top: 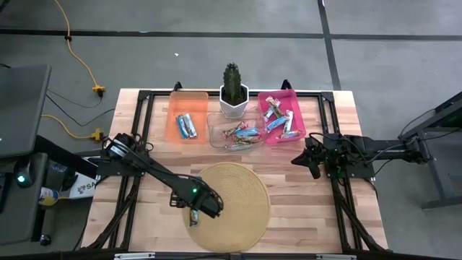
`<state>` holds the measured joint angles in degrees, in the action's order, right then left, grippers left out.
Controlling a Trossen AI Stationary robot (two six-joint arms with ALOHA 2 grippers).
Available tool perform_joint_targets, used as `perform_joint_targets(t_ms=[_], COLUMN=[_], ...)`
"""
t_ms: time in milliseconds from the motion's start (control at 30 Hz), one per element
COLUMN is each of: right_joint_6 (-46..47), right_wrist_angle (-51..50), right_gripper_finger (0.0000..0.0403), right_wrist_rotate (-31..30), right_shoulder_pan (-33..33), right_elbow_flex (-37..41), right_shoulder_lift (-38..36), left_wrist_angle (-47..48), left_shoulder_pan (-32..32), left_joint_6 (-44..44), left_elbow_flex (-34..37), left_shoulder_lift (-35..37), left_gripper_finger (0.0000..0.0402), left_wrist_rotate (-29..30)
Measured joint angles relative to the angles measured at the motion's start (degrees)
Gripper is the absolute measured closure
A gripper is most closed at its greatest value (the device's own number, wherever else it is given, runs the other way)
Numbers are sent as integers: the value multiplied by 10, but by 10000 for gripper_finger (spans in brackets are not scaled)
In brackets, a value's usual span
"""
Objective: Pick and place Granola Bars by type
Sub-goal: Put the blue granola bar into the orange bin
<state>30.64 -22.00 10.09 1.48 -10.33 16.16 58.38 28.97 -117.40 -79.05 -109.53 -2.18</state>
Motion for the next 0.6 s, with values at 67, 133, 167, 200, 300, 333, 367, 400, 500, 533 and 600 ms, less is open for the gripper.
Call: perform_joint_targets(t_ms=[67, 133, 167, 200, 300, 333, 367, 400, 500, 533, 600], right_joint_6=[0, 0, 0, 0, 0, 0, 0, 0, 0, 0, 0], right_wrist_angle=[0, 0, 0, 0, 0, 0, 0, 0, 0, 0, 0], right_gripper_finger=[402, 402, 402, 402, 402, 402, 402, 402, 402, 402, 402], right_wrist_rotate=[0, 0, 0, 0, 0, 0, 0, 0, 0, 0, 0], right_shoulder_pan=[0, 0, 0, 0, 0, 0, 0, 0, 0, 0, 0], right_elbow_flex=[0, 0, 0, 0, 0, 0, 0, 0, 0, 0, 0], right_shoulder_lift=[0, 0, 0, 0, 0, 0, 0, 0, 0, 0, 0], left_wrist_angle=[0, -1, -5, -6, -23, -38, -47, -50, -78, -81, -83], left_shoulder_pan=[0, 0, 0, 0, 0, 0, 0, 0, 0, 0, 0], left_joint_6=[-1, -1, -1, -1, -2, -1, -2, -4, -11, -12, -12], left_elbow_flex=[0, 0, 2, 5, 21, 27, 34, 40, 54, 57, 57], left_shoulder_lift=[-2, -4, -6, -8, -7, -7, -7, -7, -7, -7, -7], left_gripper_finger=[71, 71, 71, 71, 71, 71, 71, 71, 72, 75, 88], left_wrist_rotate=[0, 0, 0, 0, -5, -7, -7, -9, -15, -15, -15])
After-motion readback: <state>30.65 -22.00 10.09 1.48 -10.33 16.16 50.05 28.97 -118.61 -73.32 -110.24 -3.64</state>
